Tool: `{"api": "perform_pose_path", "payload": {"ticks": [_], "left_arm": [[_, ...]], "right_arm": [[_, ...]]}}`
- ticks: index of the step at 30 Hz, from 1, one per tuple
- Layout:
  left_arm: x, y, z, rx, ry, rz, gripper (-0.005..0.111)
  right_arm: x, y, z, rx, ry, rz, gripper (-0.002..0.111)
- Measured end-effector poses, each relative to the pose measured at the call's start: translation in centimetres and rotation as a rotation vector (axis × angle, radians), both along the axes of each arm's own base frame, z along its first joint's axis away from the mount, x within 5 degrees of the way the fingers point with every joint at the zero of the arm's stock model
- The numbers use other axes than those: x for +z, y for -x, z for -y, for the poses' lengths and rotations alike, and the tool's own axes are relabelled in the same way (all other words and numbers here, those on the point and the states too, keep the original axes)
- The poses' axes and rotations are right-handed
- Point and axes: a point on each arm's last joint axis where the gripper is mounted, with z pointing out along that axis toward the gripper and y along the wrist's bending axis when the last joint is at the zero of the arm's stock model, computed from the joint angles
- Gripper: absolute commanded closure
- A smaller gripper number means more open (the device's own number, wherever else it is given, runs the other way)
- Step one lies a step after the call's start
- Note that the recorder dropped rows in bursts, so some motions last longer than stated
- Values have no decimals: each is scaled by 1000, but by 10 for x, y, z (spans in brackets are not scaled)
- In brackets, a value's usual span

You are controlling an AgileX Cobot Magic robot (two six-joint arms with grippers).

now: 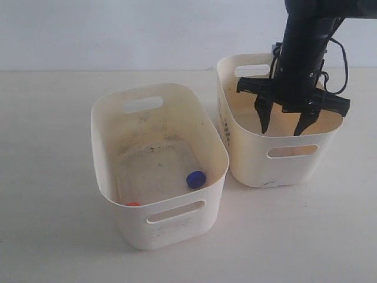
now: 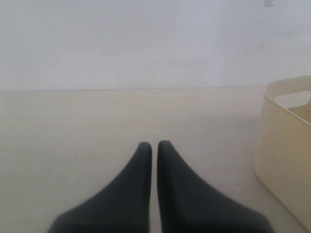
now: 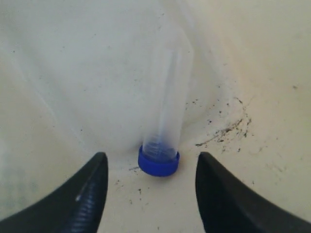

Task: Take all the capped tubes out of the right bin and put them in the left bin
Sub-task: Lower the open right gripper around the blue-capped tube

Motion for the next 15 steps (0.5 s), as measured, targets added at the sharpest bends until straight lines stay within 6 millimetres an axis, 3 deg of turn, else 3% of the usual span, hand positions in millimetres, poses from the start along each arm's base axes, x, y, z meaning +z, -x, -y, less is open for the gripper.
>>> {"api": "perform_pose_path", "payload": {"ticks": [5,8,15], "left_arm": [[0,0,0,0,0,0,102],[0,0,0,0,0,0,102],[0,0,0,0,0,0,102]], "right_arm": [[-11,-1,-3,43,6,-26,34],[-14,-3,-2,60,28,-27,34],[11,-19,-3,70,35,80,34]]}}
